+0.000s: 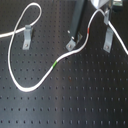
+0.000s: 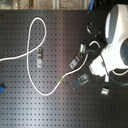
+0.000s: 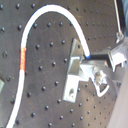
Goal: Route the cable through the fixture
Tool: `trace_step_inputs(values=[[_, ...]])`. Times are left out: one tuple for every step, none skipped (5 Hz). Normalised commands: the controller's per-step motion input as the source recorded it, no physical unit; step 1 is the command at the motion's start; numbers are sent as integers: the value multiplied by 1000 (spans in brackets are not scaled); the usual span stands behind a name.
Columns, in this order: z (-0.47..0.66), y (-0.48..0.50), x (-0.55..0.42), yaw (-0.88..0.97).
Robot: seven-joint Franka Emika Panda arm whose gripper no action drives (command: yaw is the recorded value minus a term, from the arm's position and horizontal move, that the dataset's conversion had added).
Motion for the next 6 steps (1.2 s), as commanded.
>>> trace_step_inputs(values=[[-47,-173,-84,-814],[-1,-4,-408,-74],[5,-16,-550,-126],[96,84,-313,-328],[349,177,-227,-308],[189,96,-124,-288]])
